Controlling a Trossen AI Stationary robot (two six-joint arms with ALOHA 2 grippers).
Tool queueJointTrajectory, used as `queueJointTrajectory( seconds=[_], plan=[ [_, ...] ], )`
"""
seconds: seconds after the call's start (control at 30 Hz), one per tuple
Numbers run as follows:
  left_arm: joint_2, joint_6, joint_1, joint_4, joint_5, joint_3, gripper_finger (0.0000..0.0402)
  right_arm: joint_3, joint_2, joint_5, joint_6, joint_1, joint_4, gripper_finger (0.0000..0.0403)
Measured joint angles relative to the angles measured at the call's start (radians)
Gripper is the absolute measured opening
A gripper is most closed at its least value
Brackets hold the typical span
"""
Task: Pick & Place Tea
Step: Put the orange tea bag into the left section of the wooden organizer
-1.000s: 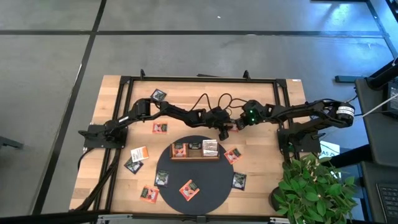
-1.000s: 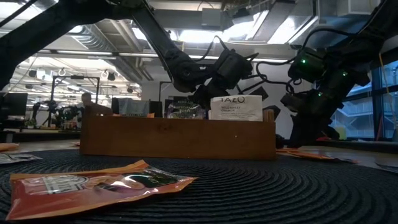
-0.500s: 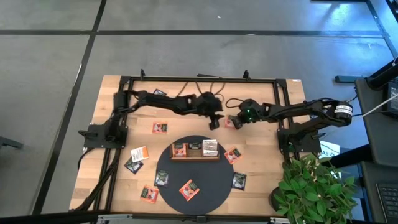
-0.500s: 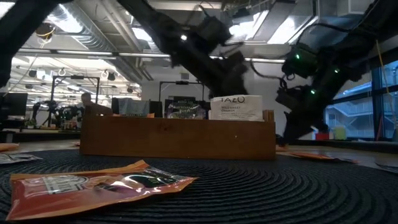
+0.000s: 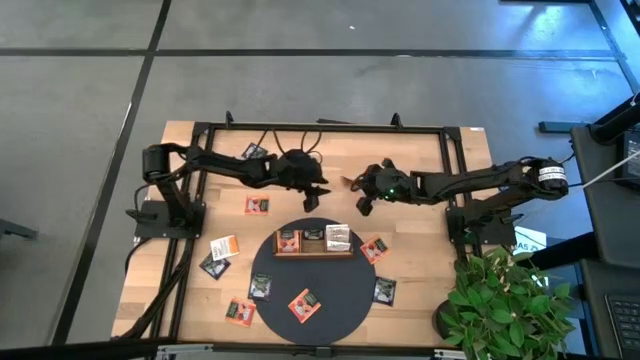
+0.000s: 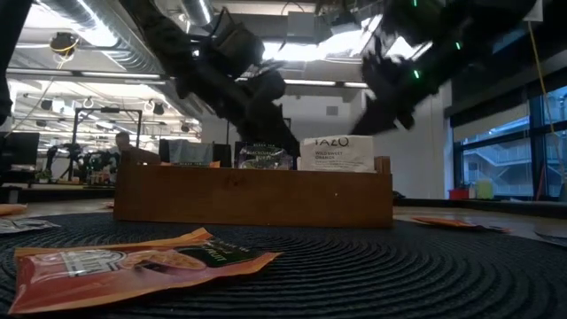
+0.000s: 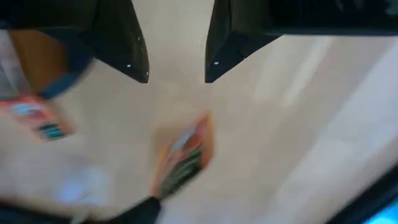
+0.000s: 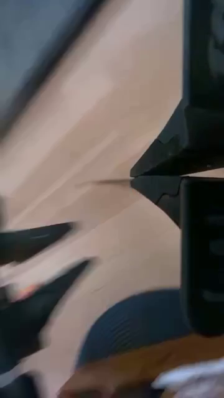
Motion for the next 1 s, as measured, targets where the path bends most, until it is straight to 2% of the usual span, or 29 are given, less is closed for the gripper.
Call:
queueJointTrajectory(
  seconds=[0.17,0.27,0.33,0.47,0.6,1.0],
  plan=[
    [-0.003,0.020,-0.020,-0.008,0.134,0.001,0.0153,0.099,-0.001,0.012,-0.058,0.058,0.002,0.0000],
    [-0.043,0.065,-0.019,-0.078,0.204,0.000,0.0153,0.129,-0.001,0.022,-0.076,0.092,0.003,0.0000],
    [-0.096,0.091,-0.019,-0.157,0.216,0.001,0.0153,0.141,0.002,0.049,-0.079,0.112,-0.005,0.0000],
    [-0.205,0.111,-0.019,-0.274,0.212,0.001,0.0153,0.141,0.010,0.073,-0.078,0.137,-0.008,0.0000],
    [-0.274,0.071,-0.020,-0.321,0.164,0.002,0.0153,0.142,0.019,0.070,-0.075,0.157,-0.004,0.0000],
    [-0.293,0.070,-0.021,-0.318,0.157,0.002,0.0153,0.142,0.086,0.053,-0.103,0.188,0.099,0.0000]
  ],
)
